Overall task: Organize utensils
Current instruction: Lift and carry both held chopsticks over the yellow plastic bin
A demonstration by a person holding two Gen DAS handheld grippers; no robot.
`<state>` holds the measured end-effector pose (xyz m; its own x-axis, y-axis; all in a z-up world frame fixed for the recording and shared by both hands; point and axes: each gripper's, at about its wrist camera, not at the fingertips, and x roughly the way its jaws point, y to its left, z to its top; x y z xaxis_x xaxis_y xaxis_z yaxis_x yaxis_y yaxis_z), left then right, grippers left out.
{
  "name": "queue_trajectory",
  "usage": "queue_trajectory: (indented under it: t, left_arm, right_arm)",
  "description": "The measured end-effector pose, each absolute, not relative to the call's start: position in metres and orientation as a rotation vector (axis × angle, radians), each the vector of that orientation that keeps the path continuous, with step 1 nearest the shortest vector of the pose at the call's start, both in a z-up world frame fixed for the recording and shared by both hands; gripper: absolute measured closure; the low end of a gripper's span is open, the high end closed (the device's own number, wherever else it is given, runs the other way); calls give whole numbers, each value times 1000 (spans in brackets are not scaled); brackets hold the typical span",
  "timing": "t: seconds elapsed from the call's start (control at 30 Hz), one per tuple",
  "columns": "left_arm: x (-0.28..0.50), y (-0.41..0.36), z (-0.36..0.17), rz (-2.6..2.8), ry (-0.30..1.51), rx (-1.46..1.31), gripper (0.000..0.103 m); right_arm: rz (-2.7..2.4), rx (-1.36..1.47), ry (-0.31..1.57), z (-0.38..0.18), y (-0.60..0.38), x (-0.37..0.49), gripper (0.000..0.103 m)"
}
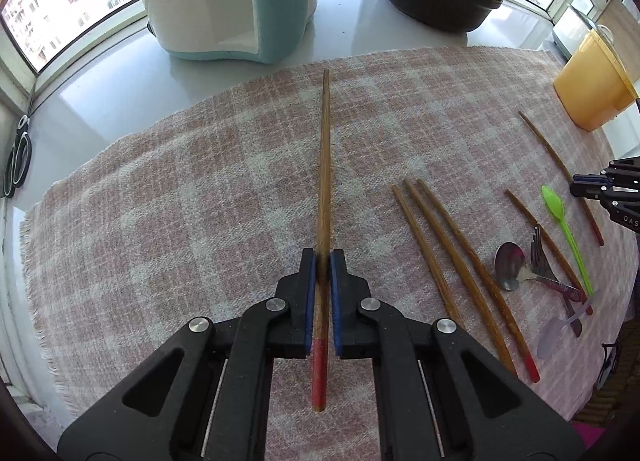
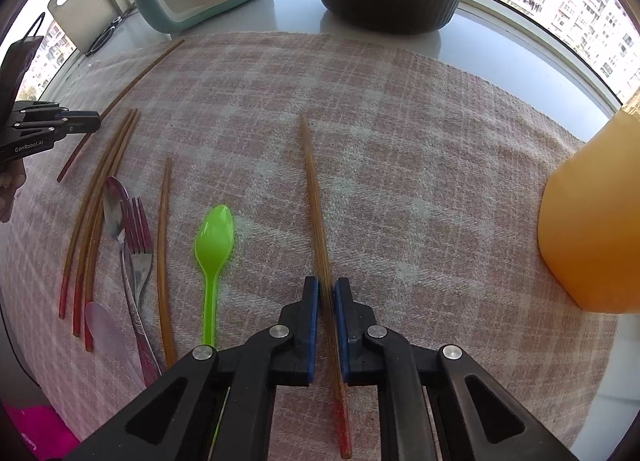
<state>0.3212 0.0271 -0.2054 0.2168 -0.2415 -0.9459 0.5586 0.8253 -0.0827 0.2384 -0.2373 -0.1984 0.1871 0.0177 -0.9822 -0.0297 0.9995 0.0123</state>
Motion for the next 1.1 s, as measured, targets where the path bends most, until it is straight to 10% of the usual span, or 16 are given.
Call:
queue_trajectory:
  t: [0.5,1.1]
  left_arm:
    - [255,57,-162,-649,1147,-27,98]
    - [211,-98,-70,-701,923,-184,98]
  right_arm:
    - [-45,215,1237,-165,-248,196,99]
    - [-14,276,960,-56,-340,146,99]
